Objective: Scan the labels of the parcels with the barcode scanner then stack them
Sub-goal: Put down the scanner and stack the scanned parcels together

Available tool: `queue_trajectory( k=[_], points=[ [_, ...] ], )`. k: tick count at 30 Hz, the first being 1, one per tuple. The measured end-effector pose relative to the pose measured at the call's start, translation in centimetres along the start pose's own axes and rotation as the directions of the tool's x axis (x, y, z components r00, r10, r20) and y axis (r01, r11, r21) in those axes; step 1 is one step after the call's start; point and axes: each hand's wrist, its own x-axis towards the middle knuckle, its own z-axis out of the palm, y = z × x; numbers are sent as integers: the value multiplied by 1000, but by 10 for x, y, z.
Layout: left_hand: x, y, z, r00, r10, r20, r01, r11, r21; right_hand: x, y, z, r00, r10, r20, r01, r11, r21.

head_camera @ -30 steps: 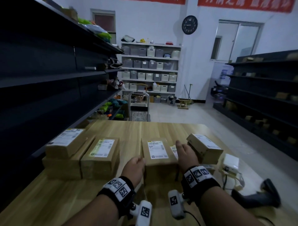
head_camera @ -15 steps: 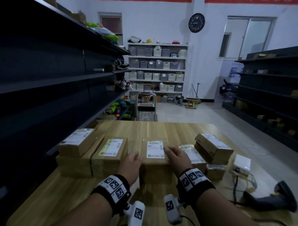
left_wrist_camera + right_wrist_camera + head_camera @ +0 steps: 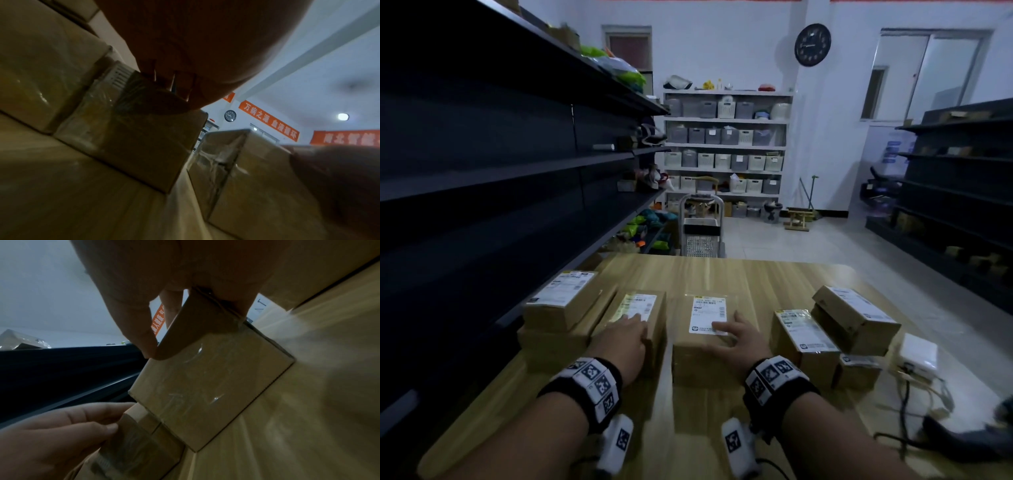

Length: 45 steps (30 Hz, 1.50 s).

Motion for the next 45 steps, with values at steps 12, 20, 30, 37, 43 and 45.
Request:
queue_trajectory(
  k=[12, 20, 30, 37, 43, 45],
  points=[
    [-2, -9, 3, 999, 40, -27, -41, 998, -47, 7, -13, 32, 999, -35, 13, 36, 997, -64],
    [-5, -4, -2, 993, 16, -121, -43, 973, -225, -4, -13, 9, 993, -81, -83, 85, 995, 47],
    [-41, 110, 9, 941, 149, -304, -314, 721, -618, -28, 17, -68, 895, 20, -445, 131, 943, 306],
    [-18, 180, 72, 982, 130, 140, 73, 423, -903, -54, 51, -131, 786, 186, -590, -11, 957, 288],
    [-3, 208, 97, 957, 154, 245, 182, 336, -924, -55, 69, -147, 785, 248, -568, -126, 961, 246],
    [-3, 213, 97, 948, 171, 267, 203, 318, -926, -52, 74, -149, 803, 270, -531, -172, 959, 227]
  ],
)
